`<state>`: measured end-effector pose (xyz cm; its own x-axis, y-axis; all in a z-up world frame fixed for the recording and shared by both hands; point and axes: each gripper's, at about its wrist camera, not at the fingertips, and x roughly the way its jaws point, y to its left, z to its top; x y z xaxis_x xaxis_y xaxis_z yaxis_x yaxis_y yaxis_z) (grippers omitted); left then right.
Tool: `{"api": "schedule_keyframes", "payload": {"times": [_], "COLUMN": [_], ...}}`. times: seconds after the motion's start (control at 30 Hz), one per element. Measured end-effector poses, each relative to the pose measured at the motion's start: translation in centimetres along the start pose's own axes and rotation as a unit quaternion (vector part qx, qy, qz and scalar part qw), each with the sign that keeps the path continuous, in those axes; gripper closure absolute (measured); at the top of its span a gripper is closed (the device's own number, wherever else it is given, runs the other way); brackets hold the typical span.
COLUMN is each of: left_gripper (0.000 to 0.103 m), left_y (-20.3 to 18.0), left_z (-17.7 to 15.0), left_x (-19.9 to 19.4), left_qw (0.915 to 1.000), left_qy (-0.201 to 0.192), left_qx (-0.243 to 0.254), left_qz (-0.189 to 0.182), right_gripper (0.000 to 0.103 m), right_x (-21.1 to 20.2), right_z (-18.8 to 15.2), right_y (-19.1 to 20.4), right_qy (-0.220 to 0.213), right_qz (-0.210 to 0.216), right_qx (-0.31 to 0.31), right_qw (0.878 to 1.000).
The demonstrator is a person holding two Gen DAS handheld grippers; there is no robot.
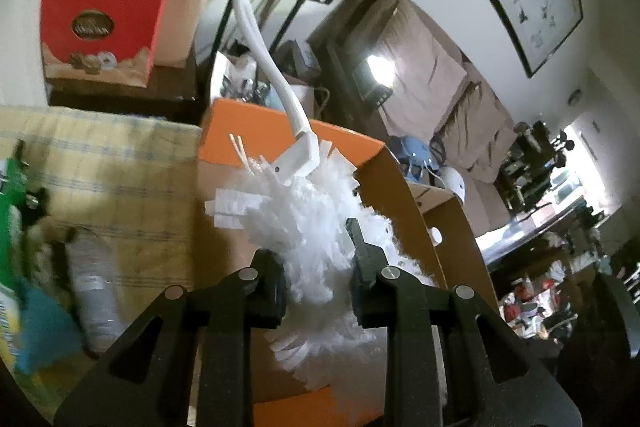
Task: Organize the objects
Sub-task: 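Carry the duster into the orange box and open the right tool, then withdraw the right tool and reach toward the DARLIE toothpaste box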
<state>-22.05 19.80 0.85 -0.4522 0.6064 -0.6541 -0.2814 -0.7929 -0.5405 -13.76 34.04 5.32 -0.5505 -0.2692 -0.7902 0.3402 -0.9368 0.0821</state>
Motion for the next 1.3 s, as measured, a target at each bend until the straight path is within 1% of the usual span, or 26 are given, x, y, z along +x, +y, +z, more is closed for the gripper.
{"api": "schedule_keyframes", "payload": {"times": [0.13,0.2,0.3,0.47,0.57,0.67,0.73,0.77,0.8,0.87,0.9,0.93,0.97,1.03,1.07,1.1,1.13,1.2,1.3], "left_gripper": [0.080,0.080,0.080,0.080,0.079,0.078,0.075,0.074,0.073,0.072,0.067,0.059,0.056,0.045,0.041,0.033,0.027,0.025,0.025], "left_y": [-1.1,-1.5,-2.0,-2.8,-2.7,-2.4,-2.2,-2.3,-2.3,-2.2,-2.1,-2.2,-2.3,-2.7,-2.9,-3.0,-3.0,-3.1,-3.4], "left_z": [-0.7,-1.1,-1.8,-2.6,-2.9,-3.3,-3.4,-3.4,-3.4,-3.1,-3.0,-2.9,-2.9,-2.7,-2.6,-2.5,-2.4,-2.0,-1.5], "left_x": [2.2,3.0,4.3,5.8,6.6,6.8,7.2,7.3,7.3,6.9,6.7,6.5,6.2,5.1,4.6,3.9,3.6,2.6,1.2], "left_qw": [0.9997,0.9993,0.9984,0.9961,0.9937,0.9926,0.9909,0.9899,0.9895,0.9897,0.9894,0.9890,0.9889,0.9901,0.9904,0.9909,0.9912,0.9919,0.9927], "left_qy": [0.025,0.037,0.056,0.086,0.109,0.118,0.131,0.139,0.141,0.140,0.142,0.145,0.145,0.132,0.127,0.120,0.116,0.110,0.102], "left_qx": [0.000,0.005,0.007,0.016,0.010,0.003,0.003,0.009,0.013,0.016,0.016,0.020,0.025,0.042,0.048,0.054,0.056,0.058,0.061], "left_qz": [-0.006,-0.005,-0.001,0.011,0.020,0.026,0.028,0.029,0.029,0.024,0.023,0.022,0.021,0.024,0.024,0.028,0.030,0.026,0.020], "right_gripper": [0.085,0.085,0.085,0.085,0.085,0.084,0.083,0.081,0.076,0.070,0.068,0.068,0.064,0.058,0.053,0.050,0.049,0.048,0.048], "right_x": [1.2,1.8,2.5,3.4,3.9,4.2,4.4,4.5,4.4,4.3,4.2,4.0,3.6,3.1,2.8,2.3,1.9,1.2,0.0], "right_z": [-0.9,-1.6,-2.6,-3.9,-4.5,-4.8,-4.8,-4.8,-4.8,-4.5,-4.3,-4.3,-4.3,-4.1,-4.0,-3.8,-3.7,-3.3,-2.6], "right_y": [-2.3,-3.4,-3.9,-4.5,-4.7,-4.9,-5.2,-5.1,-4.9,-5.2,-5.3,-5.2,-5.2,-5.3,-5.2,-5.3,-5.4,-6.0,-6.2], "right_qy": [0.038,0.057,0.077,0.104,0.118,0.128,0.136,0.138,0.140,0.135,0.132,0.130,0.126,0.117,0.112,0.102,0.097,0.086,0.067], "right_qz": [-0.041,-0.054,-0.070,-0.072,-0.070,-0.074,-0.074,-0.078,-0.091,-0.099,-0.099,-0.098,-0.098,-0.105,-0.109,-0.110,-0.110,-0.099,-0.095], "right_qx": [-0.021,-0.024,-0.032,-0.034,-0.031,-0.028,-0.018,-0.019,-0.024,-0.029,-0.029,-0.027,-0.024,-0.021,-0.020,-0.016,-0.010,0.008,0.031], "right_qw": [0.998,0.997,0.994,0.991,0.990,0.989,0.988,0.987,0.986,0.985,0.986,0.986,0.987,0.987,0.988,0.988,0.989,0.991,0.993]}}
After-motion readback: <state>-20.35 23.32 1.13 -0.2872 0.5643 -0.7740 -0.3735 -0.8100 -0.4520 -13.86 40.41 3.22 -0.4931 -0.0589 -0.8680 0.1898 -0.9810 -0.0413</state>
